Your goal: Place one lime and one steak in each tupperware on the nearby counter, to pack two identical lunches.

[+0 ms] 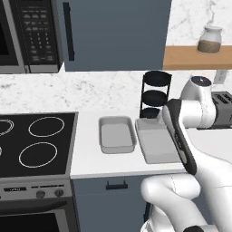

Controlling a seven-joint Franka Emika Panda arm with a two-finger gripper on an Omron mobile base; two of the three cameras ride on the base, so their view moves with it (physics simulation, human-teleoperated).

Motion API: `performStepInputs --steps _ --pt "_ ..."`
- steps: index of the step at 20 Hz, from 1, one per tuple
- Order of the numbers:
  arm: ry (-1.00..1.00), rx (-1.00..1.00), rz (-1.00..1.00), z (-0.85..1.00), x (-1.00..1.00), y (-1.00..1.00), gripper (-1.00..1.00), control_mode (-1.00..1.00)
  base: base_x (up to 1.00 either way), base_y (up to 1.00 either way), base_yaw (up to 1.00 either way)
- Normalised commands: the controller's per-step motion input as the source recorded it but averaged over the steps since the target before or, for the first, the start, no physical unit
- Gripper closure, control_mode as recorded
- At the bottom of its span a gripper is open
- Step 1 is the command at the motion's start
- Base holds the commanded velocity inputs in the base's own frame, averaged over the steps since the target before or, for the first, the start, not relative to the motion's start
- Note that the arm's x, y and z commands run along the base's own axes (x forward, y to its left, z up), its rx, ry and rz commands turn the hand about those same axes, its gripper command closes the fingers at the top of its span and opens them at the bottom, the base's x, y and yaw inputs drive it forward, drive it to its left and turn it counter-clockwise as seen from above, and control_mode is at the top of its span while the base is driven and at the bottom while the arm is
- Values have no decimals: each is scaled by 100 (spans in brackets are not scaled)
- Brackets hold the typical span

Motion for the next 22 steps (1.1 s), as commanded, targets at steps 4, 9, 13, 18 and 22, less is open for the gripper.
performStepInputs --steps 4,9,13,18,22 --pt "-13 0 0 -88 73 -40 100 -100 0 0 0" --pt "-1 0 0 -80 94 -3 100 -100 0 0 0" --pt "0 0 0 -63 100 0 -100 -100 0 0 0" --pt "0 0 0 -15 53 0 -100 -100 0 0 0" --pt "0 0 0 -7 8 0 -100 -100 0 0 0"
